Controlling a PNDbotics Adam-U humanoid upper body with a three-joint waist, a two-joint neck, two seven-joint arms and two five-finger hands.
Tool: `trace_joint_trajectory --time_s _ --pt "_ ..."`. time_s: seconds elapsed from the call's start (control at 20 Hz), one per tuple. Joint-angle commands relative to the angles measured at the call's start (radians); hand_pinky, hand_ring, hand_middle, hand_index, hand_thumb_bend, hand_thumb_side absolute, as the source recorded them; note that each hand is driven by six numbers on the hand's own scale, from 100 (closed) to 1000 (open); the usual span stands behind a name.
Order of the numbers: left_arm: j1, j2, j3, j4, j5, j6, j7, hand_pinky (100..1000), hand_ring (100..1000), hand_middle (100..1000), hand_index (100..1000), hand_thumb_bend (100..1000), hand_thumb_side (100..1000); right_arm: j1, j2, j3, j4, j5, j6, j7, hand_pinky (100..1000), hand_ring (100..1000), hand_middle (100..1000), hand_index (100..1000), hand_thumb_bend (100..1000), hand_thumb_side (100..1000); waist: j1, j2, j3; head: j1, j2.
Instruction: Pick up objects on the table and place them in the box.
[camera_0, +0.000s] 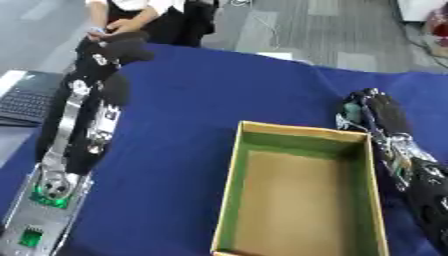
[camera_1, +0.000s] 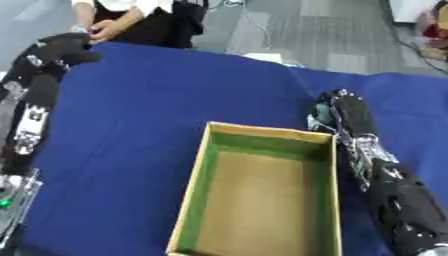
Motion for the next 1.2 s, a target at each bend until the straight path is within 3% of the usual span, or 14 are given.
trace_joint_trajectory --time_s 0.05,0.5,1.2 --pt "-0.005 0.014 0.007 -0.023 0.003 -0.001 -0.003 846 721 831 864 280 899 -0.011 -0.012 0.005 -0.013 -0.016 -0.009 -0.04 100 100 199 264 100 100 0.002 -0.016 -0.002 0.013 0.003" --pt "0.0 0.016 0.007 -0.021 0.004 -0.001 -0.003 846 722 832 864 281 898 -0.029 -0.017 0.011 -0.018 -0.025 -0.022 -0.065 100 100 188 260 100 100 0.004 -0.025 -0.011 0.019 0.01" --pt "0.019 0.017 0.009 -0.013 0.005 -0.001 -0.001 847 724 833 864 282 896 -0.065 -0.034 0.024 -0.069 -0.075 -0.061 -0.042 100 100 186 261 100 100 0.011 -0.063 -0.043 0.035 0.036"
